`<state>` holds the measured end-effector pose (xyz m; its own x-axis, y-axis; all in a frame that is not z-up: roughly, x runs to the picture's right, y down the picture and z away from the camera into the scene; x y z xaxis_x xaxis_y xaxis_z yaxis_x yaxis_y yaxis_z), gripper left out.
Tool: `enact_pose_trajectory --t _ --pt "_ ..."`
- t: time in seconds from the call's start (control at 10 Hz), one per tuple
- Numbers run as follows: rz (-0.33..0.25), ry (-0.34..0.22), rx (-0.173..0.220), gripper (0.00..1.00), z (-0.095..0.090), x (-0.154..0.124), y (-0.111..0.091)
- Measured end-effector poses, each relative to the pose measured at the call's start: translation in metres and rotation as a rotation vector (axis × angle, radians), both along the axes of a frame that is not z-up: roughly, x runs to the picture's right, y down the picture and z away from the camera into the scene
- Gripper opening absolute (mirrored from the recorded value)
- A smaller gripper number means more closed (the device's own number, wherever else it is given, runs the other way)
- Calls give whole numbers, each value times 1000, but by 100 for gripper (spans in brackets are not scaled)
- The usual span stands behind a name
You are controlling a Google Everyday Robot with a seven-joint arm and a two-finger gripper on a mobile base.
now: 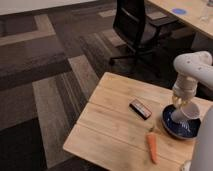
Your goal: Place the ceramic cup in the ceramic bowl
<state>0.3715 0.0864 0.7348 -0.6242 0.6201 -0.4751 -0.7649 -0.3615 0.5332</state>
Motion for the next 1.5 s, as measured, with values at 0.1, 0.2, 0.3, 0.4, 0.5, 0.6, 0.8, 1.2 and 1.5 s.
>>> enact_pose_trajectory --t 0.1,0.2,0.3,0.4,0.5,0.6,0.8,1.2,1.5 --pt "-1 1 -2 2 -2 -3 2" --pt "2 13 -9 2 -8 -2 9" --pt "10 20 -17 2 -12 -1 15" --pt "19 29 -25 2 -15 1 21" --pt "34 43 -38 2 -20 4 31" --pt "42 56 -43 2 -24 8 35" --pt "59 86 -46 2 -31 17 40" --pt "69 106 -40 16 -33 22 40" --pt "69 106 -39 63 -33 22 40"
